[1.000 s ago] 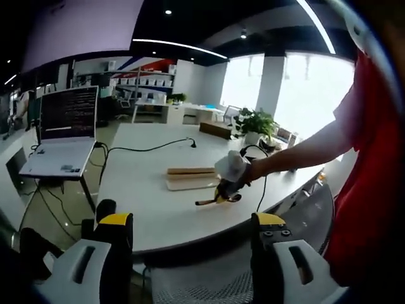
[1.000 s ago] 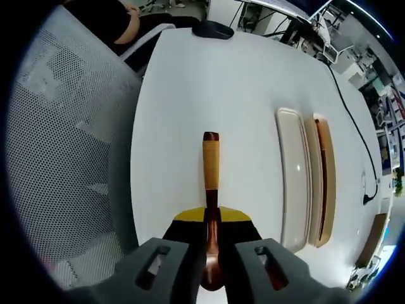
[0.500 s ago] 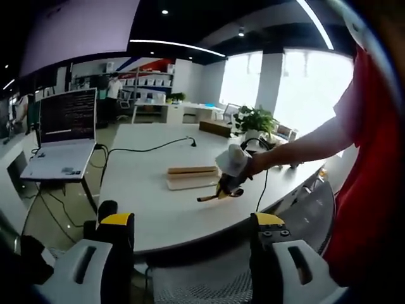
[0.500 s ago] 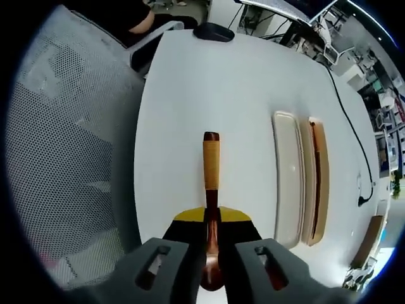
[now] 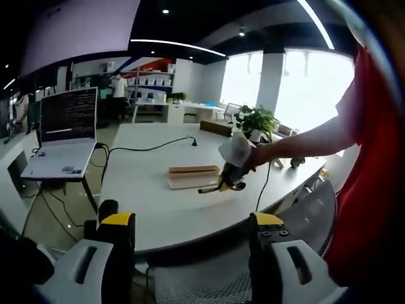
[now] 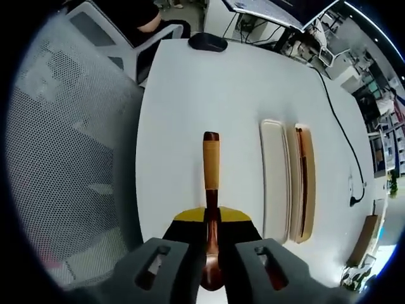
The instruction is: Arrange the utensils inside the cutlery case until each visible utensil rests in its matching compartment.
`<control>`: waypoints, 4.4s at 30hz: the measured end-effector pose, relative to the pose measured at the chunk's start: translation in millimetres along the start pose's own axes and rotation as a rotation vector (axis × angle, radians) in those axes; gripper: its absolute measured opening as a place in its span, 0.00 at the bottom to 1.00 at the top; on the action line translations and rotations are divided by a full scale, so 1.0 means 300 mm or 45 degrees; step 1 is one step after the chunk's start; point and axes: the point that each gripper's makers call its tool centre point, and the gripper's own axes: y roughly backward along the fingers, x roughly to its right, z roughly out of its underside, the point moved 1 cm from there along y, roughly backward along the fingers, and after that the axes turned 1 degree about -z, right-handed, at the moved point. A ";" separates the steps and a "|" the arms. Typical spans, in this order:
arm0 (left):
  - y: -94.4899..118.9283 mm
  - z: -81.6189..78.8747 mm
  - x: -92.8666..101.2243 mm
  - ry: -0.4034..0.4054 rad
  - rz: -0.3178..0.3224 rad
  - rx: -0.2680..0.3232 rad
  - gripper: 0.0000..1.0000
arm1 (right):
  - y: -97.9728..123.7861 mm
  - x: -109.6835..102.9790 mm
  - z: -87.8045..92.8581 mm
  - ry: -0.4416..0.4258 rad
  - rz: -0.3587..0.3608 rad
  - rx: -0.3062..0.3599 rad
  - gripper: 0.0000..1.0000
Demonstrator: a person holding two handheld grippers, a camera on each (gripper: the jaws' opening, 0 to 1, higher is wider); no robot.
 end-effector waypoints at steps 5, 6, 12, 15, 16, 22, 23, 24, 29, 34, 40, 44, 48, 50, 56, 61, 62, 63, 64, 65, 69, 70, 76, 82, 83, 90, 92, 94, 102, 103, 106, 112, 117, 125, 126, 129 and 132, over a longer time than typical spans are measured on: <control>0.004 0.002 -0.009 -0.003 -0.009 -0.003 0.75 | 0.024 -0.004 -0.014 -0.007 0.008 0.019 0.01; 0.006 0.003 -0.012 -0.006 -0.009 -0.004 0.75 | 0.029 -0.005 -0.017 -0.002 0.011 0.021 0.01; 0.009 0.005 -0.022 -0.010 -0.017 -0.008 0.74 | 0.042 0.002 -0.017 0.017 0.020 0.016 0.01; 0.009 0.005 -0.021 -0.014 -0.014 -0.008 0.74 | 0.051 0.004 -0.016 0.019 0.027 0.020 0.01; 0.009 0.006 -0.021 -0.015 -0.013 -0.009 0.74 | 0.054 0.004 -0.017 0.019 0.028 0.020 0.01; 0.007 0.005 -0.021 -0.026 -0.009 -0.013 0.73 | 0.084 0.019 -0.029 0.039 0.064 0.034 0.01; 0.006 0.005 -0.022 -0.027 -0.010 -0.013 0.73 | 0.089 0.024 -0.031 0.046 0.070 0.037 0.01; 0.006 0.004 -0.023 -0.031 -0.013 -0.015 0.73 | 0.093 0.026 -0.032 0.048 0.073 0.037 0.01; 0.009 0.006 -0.024 -0.035 -0.016 -0.015 0.73 | 0.115 0.037 -0.044 0.057 0.098 0.050 0.01; 0.020 0.023 -0.021 -0.032 -0.023 -0.046 0.73 | 0.126 0.054 -0.064 0.074 0.129 0.080 0.01; 0.020 0.026 -0.010 -0.023 -0.029 -0.060 0.74 | 0.130 0.052 -0.060 0.055 0.134 0.103 0.01; 0.015 0.025 0.001 -0.022 -0.029 -0.054 0.74 | 0.122 0.038 -0.038 0.052 0.122 0.091 0.01; 0.013 0.027 0.011 -0.011 -0.027 -0.049 0.74 | 0.122 0.030 -0.020 0.043 0.110 0.082 0.01; 0.012 0.030 0.015 -0.018 -0.025 -0.051 0.74 | 0.125 0.030 -0.015 0.041 0.110 0.080 0.01; 0.012 0.036 0.016 -0.011 -0.030 -0.055 0.73 | 0.143 0.044 -0.020 0.043 0.125 0.089 0.01; 0.006 0.032 0.021 -0.021 -0.024 -0.057 0.73 | 0.166 0.068 -0.029 0.053 0.151 0.101 0.01; 0.004 0.031 0.021 -0.020 -0.023 -0.057 0.73 | 0.171 0.076 -0.031 0.056 0.160 0.105 0.01; 0.002 0.028 0.019 -0.021 -0.025 -0.054 0.73 | 0.176 0.082 -0.031 0.053 0.158 0.104 0.01; 0.001 0.025 0.020 -0.021 -0.025 -0.052 0.73 | 0.181 0.088 -0.033 0.051 0.162 0.108 0.01; 0.000 0.022 0.020 -0.020 -0.025 -0.048 0.73 | 0.183 0.093 -0.035 0.057 0.174 0.114 0.01; 0.000 0.015 0.021 -0.012 -0.027 -0.038 0.73 | 0.195 0.101 -0.042 0.060 0.178 0.117 0.01; 0.002 0.015 0.022 -0.012 -0.029 -0.036 0.73 | 0.197 0.103 -0.043 0.060 0.179 0.116 0.01; 0.011 0.034 0.016 0.003 -0.038 -0.044 0.73 | 0.208 0.119 -0.049 0.066 0.188 0.116 0.01; 0.004 0.040 0.027 0.007 -0.027 -0.048 0.73 | 0.204 0.117 -0.048 0.038 0.183 0.127 0.01; 0.003 0.039 0.029 0.003 -0.025 -0.049 0.73 | 0.199 0.113 -0.047 0.038 0.180 0.122 0.01; 0.003 0.025 0.015 -0.008 -0.023 -0.045 0.73 | 0.202 0.110 -0.052 0.061 0.170 0.108 0.01; 0.002 0.025 0.011 -0.013 -0.023 -0.047 0.73 | 0.205 0.098 -0.051 0.059 0.163 0.117 0.01; 0.002 0.023 0.008 -0.017 -0.026 -0.050 0.73 | 0.198 0.091 -0.045 0.071 0.168 0.115 0.01; -0.007 0.018 0.007 -0.020 -0.014 -0.052 0.73 | 0.215 0.136 -0.040 0.088 0.189 0.088 0.01; -0.010 0.017 0.007 -0.020 -0.013 -0.051 0.73 | 0.220 0.142 -0.043 0.085 0.198 0.092 0.01; -0.015 0.013 0.008 -0.026 -0.009 -0.051 0.73 | 0.219 0.143 -0.045 0.078 0.201 0.099 0.01; -0.015 0.017 0.007 -0.023 -0.009 -0.055 0.73 | 0.225 0.159 -0.040 0.117 0.204 0.071 0.01; -0.012 0.022 0.007 -0.021 -0.009 -0.056 0.73 | 0.234 0.183 -0.031 0.109 0.212 0.076 0.01; 0.000 0.014 -0.008 -0.023 -0.026 -0.046 0.73 | 0.235 0.202 -0.015 0.098 0.213 0.066 0.01; 0.002 0.014 -0.009 -0.020 -0.028 -0.046 0.73 | 0.239 0.205 -0.016 0.097 0.215 0.069 0.01; 0.006 0.019 -0.011 -0.017 -0.031 -0.046 0.73 | 0.251 0.213 -0.018 0.098 0.224 0.071 0.01; 0.007 0.026 -0.010 -0.013 -0.031 -0.047 0.73 | 0.261 0.223 -0.019 0.104 0.232 0.070 0.01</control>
